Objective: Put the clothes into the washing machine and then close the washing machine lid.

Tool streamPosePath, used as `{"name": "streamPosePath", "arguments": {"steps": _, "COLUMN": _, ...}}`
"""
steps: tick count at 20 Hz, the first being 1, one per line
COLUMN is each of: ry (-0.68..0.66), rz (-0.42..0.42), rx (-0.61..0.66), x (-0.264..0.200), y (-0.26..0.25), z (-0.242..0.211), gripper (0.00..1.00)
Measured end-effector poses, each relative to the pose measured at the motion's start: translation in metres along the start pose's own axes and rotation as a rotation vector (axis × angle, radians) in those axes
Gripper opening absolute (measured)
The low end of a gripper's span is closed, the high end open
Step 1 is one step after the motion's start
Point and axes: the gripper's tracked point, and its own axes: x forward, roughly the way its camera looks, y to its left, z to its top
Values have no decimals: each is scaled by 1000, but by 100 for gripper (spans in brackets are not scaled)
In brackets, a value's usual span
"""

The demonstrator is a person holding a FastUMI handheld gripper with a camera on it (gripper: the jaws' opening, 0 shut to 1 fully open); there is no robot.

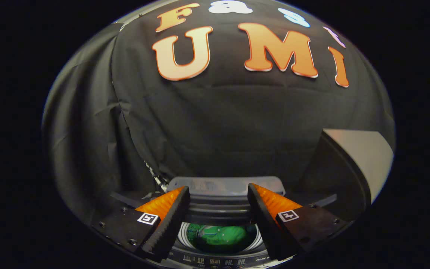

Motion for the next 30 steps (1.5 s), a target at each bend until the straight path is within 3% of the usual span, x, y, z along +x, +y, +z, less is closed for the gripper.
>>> {"name": "streamPosePath", "arguments": {"steps": 8, "ry": 193, "rz": 2, "rx": 19, "x": 20, "y": -4, "z": -108, "gripper": 99}}
{"name": "streamPosePath", "arguments": {"steps": 12, "ry": 232, "rz": 17, "rx": 23, "x": 21, "y": -1, "z": -129, "gripper": 99}}
{"name": "streamPosePath", "arguments": {"steps": 21, "ry": 64, "rz": 44, "rx": -4, "x": -49, "y": 1, "z": -32, "gripper": 99}}
{"name": "streamPosePath", "arguments": {"steps": 30, "ry": -192, "rz": -13, "rx": -22, "x": -171, "y": -44, "z": 76, "gripper": 98}}
